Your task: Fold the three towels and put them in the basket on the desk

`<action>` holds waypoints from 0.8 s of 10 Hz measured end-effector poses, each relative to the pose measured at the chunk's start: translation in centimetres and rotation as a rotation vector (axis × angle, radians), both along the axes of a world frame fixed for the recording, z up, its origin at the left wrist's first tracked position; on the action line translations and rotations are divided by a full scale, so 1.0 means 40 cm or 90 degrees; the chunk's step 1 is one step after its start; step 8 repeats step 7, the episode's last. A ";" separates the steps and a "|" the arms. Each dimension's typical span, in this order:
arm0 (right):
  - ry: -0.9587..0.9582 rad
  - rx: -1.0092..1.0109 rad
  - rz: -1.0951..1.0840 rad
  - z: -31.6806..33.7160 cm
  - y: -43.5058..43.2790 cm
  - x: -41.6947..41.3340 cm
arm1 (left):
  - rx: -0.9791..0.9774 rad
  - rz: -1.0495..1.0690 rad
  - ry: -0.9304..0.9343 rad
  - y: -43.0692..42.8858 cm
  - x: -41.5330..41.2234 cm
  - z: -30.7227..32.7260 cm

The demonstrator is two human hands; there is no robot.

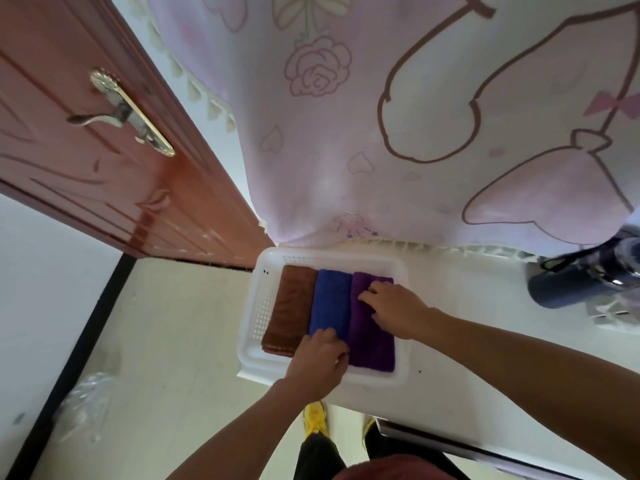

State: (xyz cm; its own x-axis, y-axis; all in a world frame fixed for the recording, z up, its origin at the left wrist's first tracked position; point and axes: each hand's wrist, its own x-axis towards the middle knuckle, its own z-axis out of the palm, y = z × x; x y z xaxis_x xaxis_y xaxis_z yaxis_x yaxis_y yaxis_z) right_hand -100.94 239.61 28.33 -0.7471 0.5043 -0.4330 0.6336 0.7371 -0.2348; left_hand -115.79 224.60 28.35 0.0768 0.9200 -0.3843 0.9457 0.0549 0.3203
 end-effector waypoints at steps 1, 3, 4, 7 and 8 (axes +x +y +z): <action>0.096 0.034 -0.031 0.039 -0.071 0.032 | 0.195 0.060 0.064 -0.018 -0.099 0.021; 0.009 -0.099 -0.051 0.040 -0.219 0.026 | 0.081 0.128 0.237 -0.073 -0.297 -0.002; -0.007 -0.095 -0.109 0.026 -0.276 0.012 | 0.064 0.144 0.208 -0.103 -0.327 -0.020; -0.001 -0.040 -0.283 0.039 -0.397 -0.022 | 0.088 0.011 0.213 -0.090 -0.373 -0.035; -0.001 -0.040 -0.283 0.039 -0.397 -0.022 | 0.088 0.011 0.213 -0.090 -0.373 -0.035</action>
